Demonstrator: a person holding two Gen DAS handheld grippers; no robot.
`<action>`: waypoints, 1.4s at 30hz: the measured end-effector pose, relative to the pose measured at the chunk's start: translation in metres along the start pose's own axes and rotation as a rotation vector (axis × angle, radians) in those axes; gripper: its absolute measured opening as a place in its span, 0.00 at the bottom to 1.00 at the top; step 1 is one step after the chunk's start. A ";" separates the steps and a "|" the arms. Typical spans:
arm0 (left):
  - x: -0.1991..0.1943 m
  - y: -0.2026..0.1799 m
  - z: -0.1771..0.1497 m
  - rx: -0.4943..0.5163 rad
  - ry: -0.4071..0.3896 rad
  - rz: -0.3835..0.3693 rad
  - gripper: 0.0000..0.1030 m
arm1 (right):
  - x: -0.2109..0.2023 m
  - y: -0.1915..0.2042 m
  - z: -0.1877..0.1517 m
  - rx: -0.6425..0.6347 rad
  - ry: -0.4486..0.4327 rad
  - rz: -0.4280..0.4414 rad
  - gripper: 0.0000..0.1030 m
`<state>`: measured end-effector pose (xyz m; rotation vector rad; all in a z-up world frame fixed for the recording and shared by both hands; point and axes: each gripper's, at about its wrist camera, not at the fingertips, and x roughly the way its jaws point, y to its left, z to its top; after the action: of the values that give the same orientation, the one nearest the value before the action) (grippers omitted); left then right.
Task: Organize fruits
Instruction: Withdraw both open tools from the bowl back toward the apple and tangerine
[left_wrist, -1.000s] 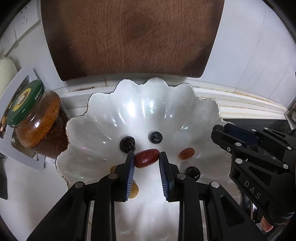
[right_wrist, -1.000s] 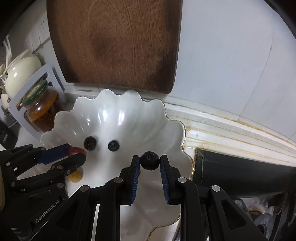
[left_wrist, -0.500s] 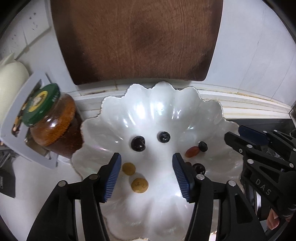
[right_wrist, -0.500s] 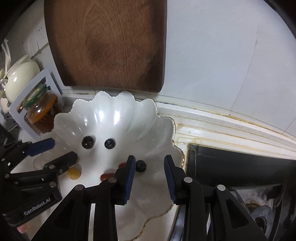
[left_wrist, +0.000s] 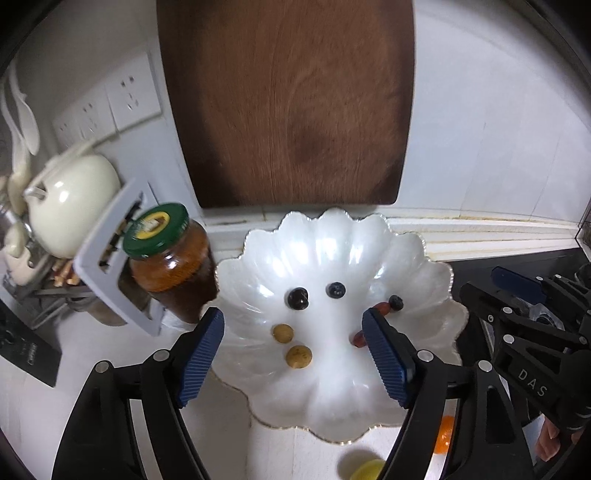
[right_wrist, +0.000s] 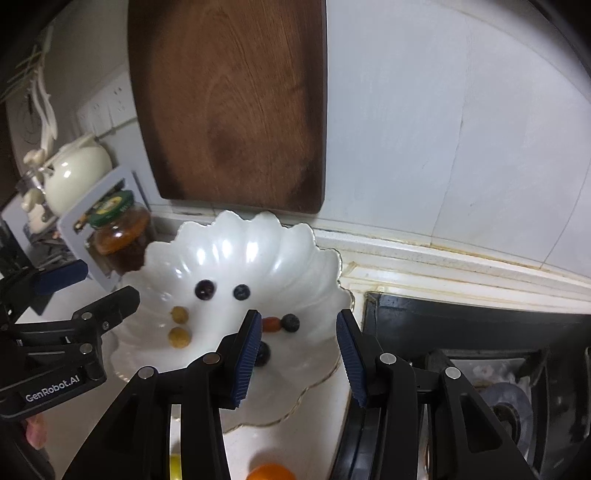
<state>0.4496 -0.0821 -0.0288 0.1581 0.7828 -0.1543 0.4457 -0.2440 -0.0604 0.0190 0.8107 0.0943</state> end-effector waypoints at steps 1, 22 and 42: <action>-0.005 0.000 -0.001 0.003 -0.009 0.001 0.77 | -0.006 0.000 -0.001 0.001 -0.010 0.002 0.42; -0.090 -0.007 -0.040 0.033 -0.158 -0.006 0.79 | -0.073 -0.006 -0.040 0.016 -0.096 0.028 0.42; -0.122 -0.016 -0.082 0.049 -0.179 -0.014 0.79 | -0.109 -0.001 -0.071 -0.005 -0.144 0.059 0.42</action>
<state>0.3048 -0.0717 -0.0011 0.1830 0.6026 -0.1985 0.3193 -0.2565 -0.0305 0.0449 0.6659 0.1490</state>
